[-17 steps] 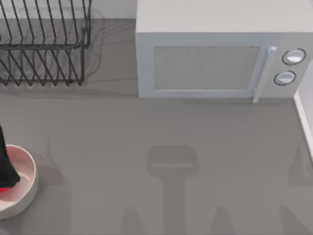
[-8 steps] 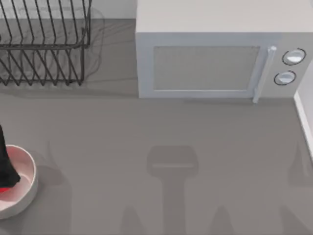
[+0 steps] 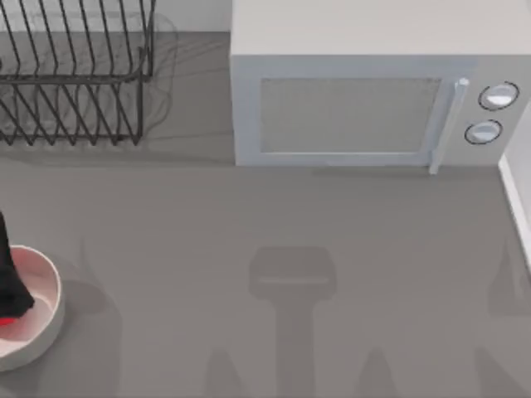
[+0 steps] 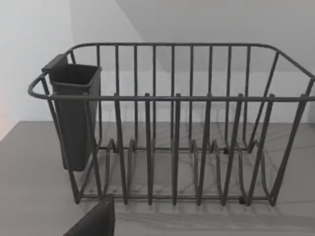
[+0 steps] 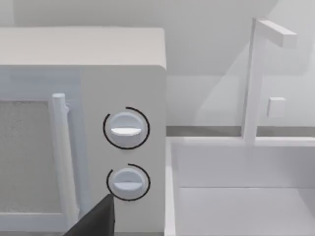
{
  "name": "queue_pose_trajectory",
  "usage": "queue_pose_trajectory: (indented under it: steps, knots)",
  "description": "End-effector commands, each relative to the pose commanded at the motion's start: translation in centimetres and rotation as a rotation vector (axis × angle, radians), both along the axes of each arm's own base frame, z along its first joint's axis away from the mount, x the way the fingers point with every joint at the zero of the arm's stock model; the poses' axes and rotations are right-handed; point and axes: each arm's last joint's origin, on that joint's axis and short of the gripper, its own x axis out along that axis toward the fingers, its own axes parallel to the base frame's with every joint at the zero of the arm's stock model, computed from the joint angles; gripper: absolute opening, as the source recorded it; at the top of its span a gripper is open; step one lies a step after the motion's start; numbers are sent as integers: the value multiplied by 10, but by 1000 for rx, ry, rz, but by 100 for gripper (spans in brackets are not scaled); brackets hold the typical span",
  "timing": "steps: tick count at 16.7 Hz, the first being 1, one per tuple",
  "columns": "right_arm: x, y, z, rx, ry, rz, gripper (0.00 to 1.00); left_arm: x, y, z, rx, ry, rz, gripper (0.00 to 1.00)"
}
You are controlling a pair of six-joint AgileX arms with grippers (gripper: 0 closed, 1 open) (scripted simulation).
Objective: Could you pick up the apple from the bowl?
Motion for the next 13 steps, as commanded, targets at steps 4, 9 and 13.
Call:
queue_pose_trajectory:
  steps: [4, 9, 13]
  knots:
    - [0, 0, 0, 0, 0, 0, 100, 4, 1, 15, 11, 164, 8, 100]
    - [0, 0, 0, 0, 0, 0, 100, 28, 5, 40, 28, 582, 18, 100]
    - [0, 0, 0, 0, 0, 0, 100, 65, 10, 51, 32, 975, 15, 100]
